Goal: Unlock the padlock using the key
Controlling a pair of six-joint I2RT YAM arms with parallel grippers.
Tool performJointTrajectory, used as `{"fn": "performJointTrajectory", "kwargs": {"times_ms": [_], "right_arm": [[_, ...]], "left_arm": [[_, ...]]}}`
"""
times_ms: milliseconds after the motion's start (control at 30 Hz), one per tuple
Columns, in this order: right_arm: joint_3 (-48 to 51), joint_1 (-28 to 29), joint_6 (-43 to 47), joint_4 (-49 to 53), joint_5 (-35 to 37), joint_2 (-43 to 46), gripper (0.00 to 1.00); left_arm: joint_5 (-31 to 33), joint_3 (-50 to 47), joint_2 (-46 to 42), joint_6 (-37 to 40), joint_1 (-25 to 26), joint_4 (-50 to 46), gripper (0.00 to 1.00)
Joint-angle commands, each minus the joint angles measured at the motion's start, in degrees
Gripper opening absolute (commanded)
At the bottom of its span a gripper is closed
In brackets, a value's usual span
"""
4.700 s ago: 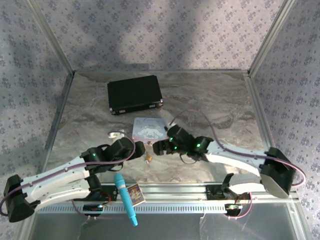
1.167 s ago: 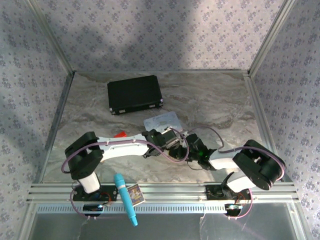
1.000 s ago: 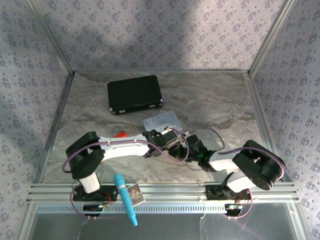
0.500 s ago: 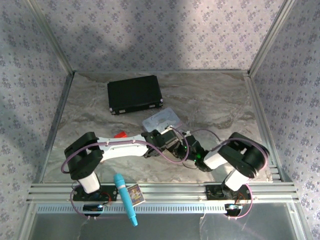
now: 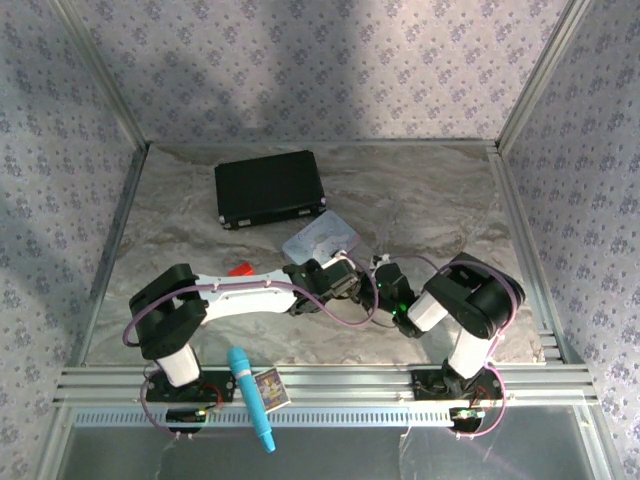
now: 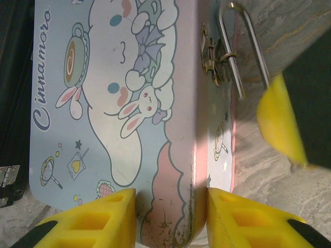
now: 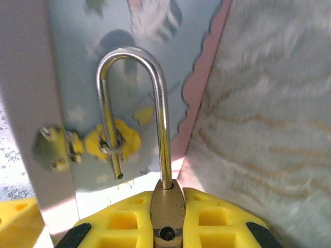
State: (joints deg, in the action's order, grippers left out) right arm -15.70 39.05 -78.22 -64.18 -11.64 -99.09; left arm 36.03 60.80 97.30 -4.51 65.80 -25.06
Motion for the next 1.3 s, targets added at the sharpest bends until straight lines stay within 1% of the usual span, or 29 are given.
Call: {"fn": "performJointTrajectory", "kwargs": {"times_ms": [0, 67, 267, 433, 533, 667, 767, 833, 967, 1033, 1100, 1167, 1267], "right_arm": [[-0.05, -2.34, 2.30, 5.36, 0.48, 1.29, 0.00], [0.02, -3.20, 2.60, 5.83, 0.37, 1.64, 0.00], [-0.97, -5.03, 2.69, 6.60, -3.16, -0.58, 0.00], [1.61, -7.98, 1.63, 1.85, -5.47, -3.53, 0.00], [0.60, -8.70, 1.23, -0.32, -6.64, -3.97, 0.00], [-1.08, -8.38, 2.30, 3.10, -5.94, -1.56, 0.00], [-1.16, -9.89, 2.97, 5.86, -6.47, 0.89, 0.00], [-1.84, -11.98, 3.32, 9.11, -8.92, 1.67, 0.00], [-2.83, -14.27, 4.21, 11.97, -13.24, 0.56, 0.00], [-2.73, -14.90, 3.47, 10.17, -14.90, -1.37, 0.00], [-2.16, -16.00, 1.18, 5.97, -15.90, -3.77, 0.00], [-2.83, -17.00, 0.22, 3.56, -17.02, -5.86, 0.00], [-3.53, -17.16, -0.26, 1.08, -16.07, -7.87, 0.00]], "left_arm": [[-7.83, -2.64, 3.83, -0.67, 0.66, -6.28, 0.36], [-7.78, -2.14, 4.34, -0.76, 0.65, -6.89, 0.36], [-6.94, -1.40, 5.14, -1.11, 0.82, -7.77, 0.36], [-6.80, -1.47, 4.36, -1.38, 0.82, -8.23, 0.36], [-7.28, -1.68, 3.95, -1.51, 0.82, -7.71, 0.35], [-6.90, -1.52, 5.05, -1.66, 0.82, -8.01, 0.35], [-6.72, -1.29, 5.70, -1.66, 1.00, -7.95, 0.35], [-6.72, -1.39, 5.69, -1.77, 1.00, -7.79, 0.35], [-6.59, -1.55, 5.55, -2.10, 1.00, -7.86, 0.35], [-6.48, -1.56, 5.54, -2.47, 1.00, -7.98, 0.35], [-6.50, -1.56, 5.75, -2.68, 0.86, -8.07, 0.34], [-6.84, -1.56, 6.13, -2.94, 0.74, -8.02, 0.31], [-7.21, -1.48, 6.97, -3.30, 0.73, -8.14, 0.30]]}}
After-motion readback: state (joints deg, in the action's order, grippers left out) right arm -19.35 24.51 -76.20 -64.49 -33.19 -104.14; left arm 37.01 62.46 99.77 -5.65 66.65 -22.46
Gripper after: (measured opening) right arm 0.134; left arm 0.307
